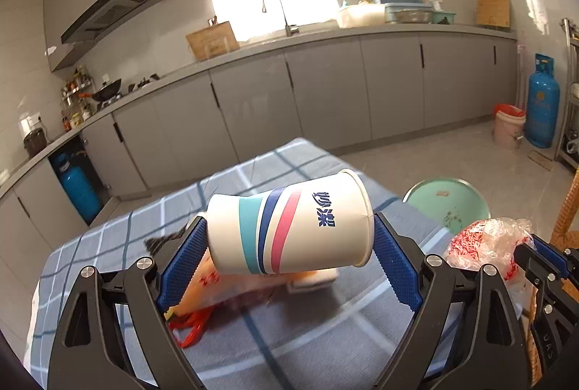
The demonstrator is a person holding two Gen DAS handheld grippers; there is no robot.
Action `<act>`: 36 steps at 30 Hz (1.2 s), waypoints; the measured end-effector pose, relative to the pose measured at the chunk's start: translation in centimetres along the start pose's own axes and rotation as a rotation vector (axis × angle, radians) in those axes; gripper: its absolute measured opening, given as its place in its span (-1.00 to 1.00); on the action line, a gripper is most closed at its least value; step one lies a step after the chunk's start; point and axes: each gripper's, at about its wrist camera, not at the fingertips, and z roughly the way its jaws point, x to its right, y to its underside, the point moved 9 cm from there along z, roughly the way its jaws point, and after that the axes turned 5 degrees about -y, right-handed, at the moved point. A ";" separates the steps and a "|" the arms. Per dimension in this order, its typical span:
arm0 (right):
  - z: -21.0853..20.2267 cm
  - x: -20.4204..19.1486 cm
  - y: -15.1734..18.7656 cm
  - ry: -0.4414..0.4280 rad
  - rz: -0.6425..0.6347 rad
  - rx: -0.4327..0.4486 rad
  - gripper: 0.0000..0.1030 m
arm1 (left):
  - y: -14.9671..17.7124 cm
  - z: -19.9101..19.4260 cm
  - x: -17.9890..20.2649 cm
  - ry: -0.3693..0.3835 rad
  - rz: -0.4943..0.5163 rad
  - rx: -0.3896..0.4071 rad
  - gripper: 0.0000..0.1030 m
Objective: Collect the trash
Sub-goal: 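Carry the cup and bag to the green basin and release both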
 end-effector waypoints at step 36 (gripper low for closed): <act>15.8 18.7 -6.4 0.146 0.150 -0.044 -0.74 | -5.7 14.7 19.2 0.198 0.135 -0.067 0.71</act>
